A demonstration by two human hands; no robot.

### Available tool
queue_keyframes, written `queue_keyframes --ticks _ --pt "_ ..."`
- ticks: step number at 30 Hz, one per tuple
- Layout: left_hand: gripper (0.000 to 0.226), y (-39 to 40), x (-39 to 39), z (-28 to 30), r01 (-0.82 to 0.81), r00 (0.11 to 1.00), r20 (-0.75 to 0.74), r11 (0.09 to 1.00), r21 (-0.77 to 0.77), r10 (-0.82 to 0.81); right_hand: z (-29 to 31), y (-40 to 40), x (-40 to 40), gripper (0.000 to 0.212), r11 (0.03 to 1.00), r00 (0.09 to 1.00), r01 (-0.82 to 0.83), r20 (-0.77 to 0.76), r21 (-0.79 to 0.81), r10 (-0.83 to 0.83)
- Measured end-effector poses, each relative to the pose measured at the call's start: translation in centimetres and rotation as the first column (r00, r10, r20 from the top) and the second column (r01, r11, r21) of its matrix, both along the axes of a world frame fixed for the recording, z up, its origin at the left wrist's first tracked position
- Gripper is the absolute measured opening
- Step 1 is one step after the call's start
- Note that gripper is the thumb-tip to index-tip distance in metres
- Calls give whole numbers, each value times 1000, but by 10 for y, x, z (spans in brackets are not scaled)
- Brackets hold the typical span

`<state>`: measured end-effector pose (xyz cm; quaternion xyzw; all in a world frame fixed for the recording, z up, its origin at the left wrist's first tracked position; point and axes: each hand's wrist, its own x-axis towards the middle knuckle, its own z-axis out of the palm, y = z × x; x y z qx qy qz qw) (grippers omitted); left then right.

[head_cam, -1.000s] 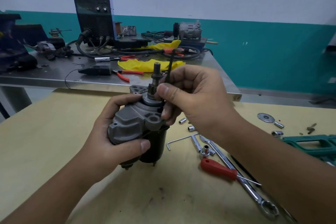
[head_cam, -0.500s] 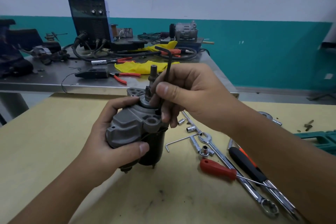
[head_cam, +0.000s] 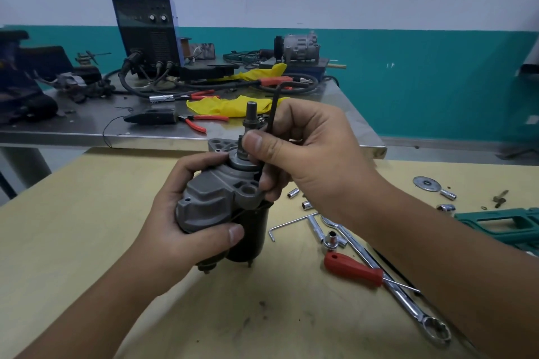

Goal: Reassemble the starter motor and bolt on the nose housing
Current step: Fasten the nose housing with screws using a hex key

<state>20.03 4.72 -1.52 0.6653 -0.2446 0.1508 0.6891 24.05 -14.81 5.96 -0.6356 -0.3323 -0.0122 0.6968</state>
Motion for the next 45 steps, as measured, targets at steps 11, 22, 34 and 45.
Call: queue_keyframes --ticks 11,22,34,45 --pt "76 -1 -2 2 10 998 -59 1000 -16 -11 -1 -4 0 65 998 964 39 265 -50 -24" --pt "72 0 -3 3 12 997 -73 1000 8 -12 15 -11 5 21 965 928 248 266 87 -262" --pt "76 -4 -7 8 -10 996 -90 1000 25 13 15 -12 -2 12 904 792 387 436 181 -427" --pt "76 -4 -7 7 -3 995 -96 1000 7 3 25 -19 10 30 928 951 -285 -48 240 305"
